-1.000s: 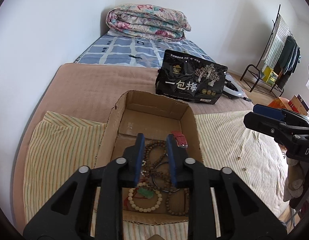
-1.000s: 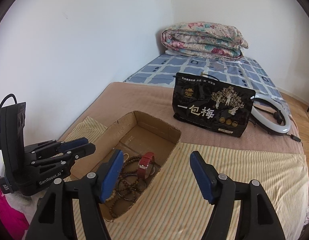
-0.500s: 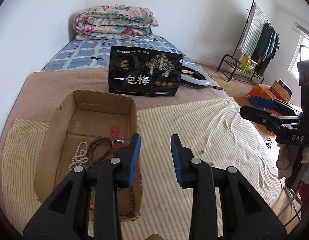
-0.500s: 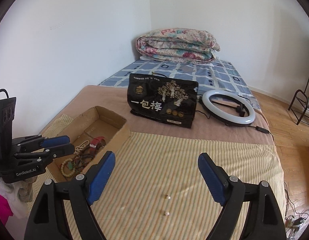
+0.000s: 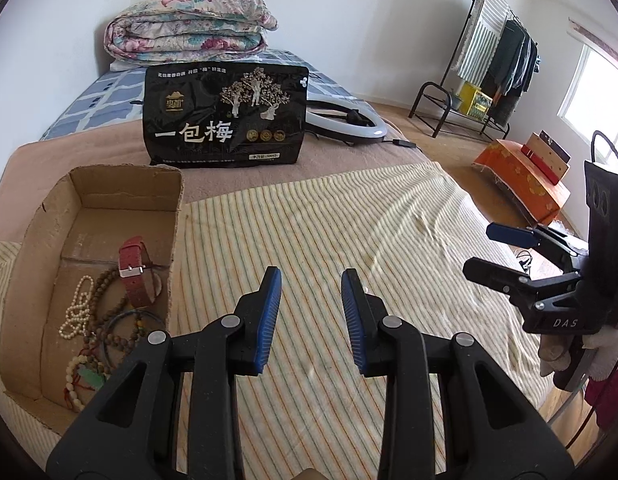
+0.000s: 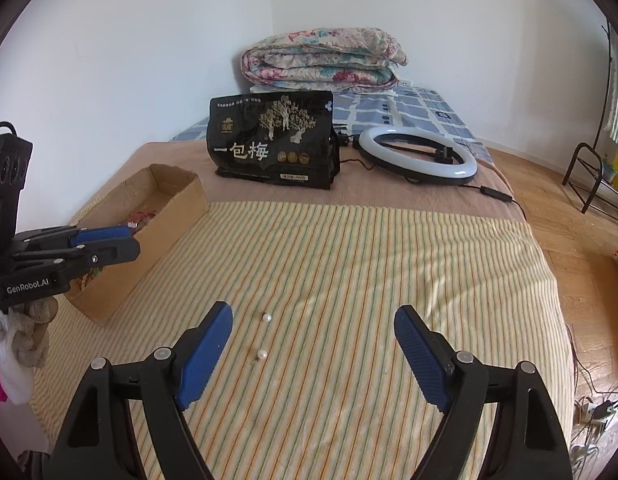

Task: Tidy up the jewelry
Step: 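Reach both tools toward the two small pearl earrings on the sheet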

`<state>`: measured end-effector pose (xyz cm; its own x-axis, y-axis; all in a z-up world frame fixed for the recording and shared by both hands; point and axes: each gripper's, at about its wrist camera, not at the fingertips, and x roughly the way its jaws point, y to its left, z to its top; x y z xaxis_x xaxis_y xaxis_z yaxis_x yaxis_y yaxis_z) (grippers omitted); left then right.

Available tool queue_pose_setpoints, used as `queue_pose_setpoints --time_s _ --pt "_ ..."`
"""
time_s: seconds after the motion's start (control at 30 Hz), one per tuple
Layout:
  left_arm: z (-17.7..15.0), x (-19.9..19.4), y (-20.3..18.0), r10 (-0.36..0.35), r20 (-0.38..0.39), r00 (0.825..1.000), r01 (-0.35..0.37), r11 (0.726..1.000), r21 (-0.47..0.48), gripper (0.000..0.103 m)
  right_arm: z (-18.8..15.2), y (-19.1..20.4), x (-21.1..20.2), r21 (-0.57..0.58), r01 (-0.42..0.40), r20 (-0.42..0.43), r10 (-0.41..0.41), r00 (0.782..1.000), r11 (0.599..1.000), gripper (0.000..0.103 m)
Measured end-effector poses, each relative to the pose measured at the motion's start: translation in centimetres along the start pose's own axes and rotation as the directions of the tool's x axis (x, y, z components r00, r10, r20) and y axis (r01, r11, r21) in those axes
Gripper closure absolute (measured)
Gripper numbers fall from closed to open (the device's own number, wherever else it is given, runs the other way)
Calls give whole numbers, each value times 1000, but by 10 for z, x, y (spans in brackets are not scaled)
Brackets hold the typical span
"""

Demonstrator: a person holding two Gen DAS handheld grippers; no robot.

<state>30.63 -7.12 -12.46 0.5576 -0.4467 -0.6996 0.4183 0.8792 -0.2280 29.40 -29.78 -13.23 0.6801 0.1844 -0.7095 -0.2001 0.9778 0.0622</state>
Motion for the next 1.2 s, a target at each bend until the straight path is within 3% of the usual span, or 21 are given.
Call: queue_pose_setpoints --time_s 0.3,0.53,0.93,1.2 --pt "-9 34 -12 -6 -53 999 7 1000 23 72 -42 18 35 -46 -91 -79 87 993 995 50" --pt "-13 50 -12 -12 -72 997 14 1000 28 72 -52 29 63 -58 -100 -124 92 988 993 62" --pt "-14 64 -12 -28 -84 996 30 999 23 72 -48 38 82 -86 -80 -140 68 988 993 70" --pt "-14 77 -13 -31 -93 995 33 999 19 72 -50 38 85 -118 -24 -131 9 991 993 91"
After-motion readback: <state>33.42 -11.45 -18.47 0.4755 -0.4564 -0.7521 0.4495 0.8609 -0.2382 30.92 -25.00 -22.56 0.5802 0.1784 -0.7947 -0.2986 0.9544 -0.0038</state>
